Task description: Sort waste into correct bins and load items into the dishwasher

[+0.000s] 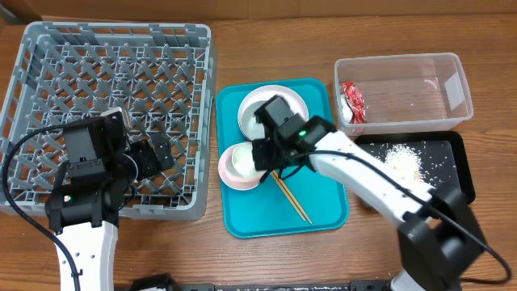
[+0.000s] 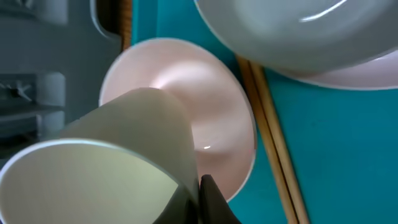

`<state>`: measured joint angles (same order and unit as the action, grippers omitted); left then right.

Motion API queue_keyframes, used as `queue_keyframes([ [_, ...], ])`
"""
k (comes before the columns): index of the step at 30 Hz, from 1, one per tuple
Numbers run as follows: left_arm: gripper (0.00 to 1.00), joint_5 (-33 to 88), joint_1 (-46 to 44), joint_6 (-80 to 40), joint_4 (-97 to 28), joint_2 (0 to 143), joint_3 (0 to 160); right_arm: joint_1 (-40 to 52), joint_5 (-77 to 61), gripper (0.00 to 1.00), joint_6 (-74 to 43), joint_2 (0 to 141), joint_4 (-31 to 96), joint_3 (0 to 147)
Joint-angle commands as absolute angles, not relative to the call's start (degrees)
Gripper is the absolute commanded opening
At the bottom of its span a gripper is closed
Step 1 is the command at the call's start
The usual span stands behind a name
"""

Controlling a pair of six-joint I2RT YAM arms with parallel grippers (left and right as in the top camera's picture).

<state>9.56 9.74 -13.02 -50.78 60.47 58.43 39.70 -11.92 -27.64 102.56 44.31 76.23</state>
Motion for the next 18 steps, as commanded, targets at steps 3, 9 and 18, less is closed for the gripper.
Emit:
queue_keyframes([
  [3, 1.0, 19.0, 9.3, -13.5, -48.25, 60.75, 59.94, 32.27, -10.37, 0.04, -26.81, 92.58, 45.91, 80.34],
  [9, 0.94, 31.99, 9.3, -15.59, -42.24, 61.3, 59.94, 22.04, -22.24, 0.04, -25.06, 91.39, 47.9, 80.31],
  [18, 0.97, 56.77, 7.49, -22.7, -28.99, 68.6, 59.94, 16.27, -51.33, 0.04, -14.48, 91.42, 46.63, 80.31],
])
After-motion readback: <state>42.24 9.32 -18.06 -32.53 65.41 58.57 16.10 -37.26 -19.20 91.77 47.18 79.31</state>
